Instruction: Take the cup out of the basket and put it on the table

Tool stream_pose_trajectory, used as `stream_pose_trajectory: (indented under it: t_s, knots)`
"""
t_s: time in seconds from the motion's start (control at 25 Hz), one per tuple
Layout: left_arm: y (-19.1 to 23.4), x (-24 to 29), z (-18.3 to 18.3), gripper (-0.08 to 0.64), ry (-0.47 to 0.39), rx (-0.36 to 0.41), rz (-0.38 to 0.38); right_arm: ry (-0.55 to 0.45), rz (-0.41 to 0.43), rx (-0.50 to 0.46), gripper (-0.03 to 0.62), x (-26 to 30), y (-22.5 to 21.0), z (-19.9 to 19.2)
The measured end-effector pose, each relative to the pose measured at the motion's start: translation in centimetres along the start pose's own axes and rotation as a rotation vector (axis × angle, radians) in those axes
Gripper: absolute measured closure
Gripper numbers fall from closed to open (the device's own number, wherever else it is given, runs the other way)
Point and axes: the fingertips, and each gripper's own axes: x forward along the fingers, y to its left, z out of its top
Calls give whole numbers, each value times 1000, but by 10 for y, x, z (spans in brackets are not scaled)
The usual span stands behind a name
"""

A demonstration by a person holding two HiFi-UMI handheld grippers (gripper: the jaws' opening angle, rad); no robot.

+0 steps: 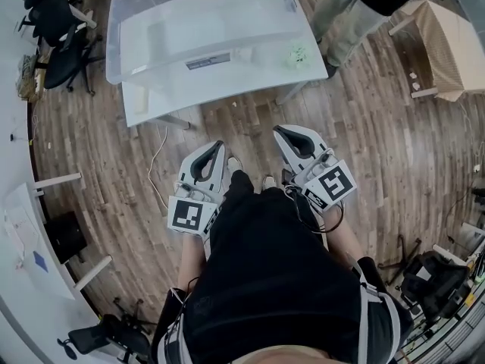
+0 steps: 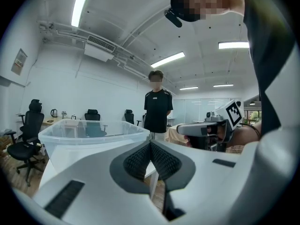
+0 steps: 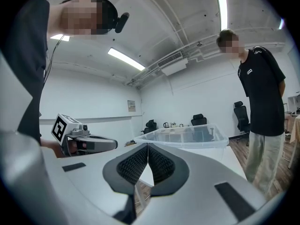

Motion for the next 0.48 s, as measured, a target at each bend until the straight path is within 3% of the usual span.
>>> stream_pose_trajectory:
  t_s: [0.48]
  knots:
    - [81,-2,3,543,-1,-2,-66,4,-76,-6,573,77,4,10]
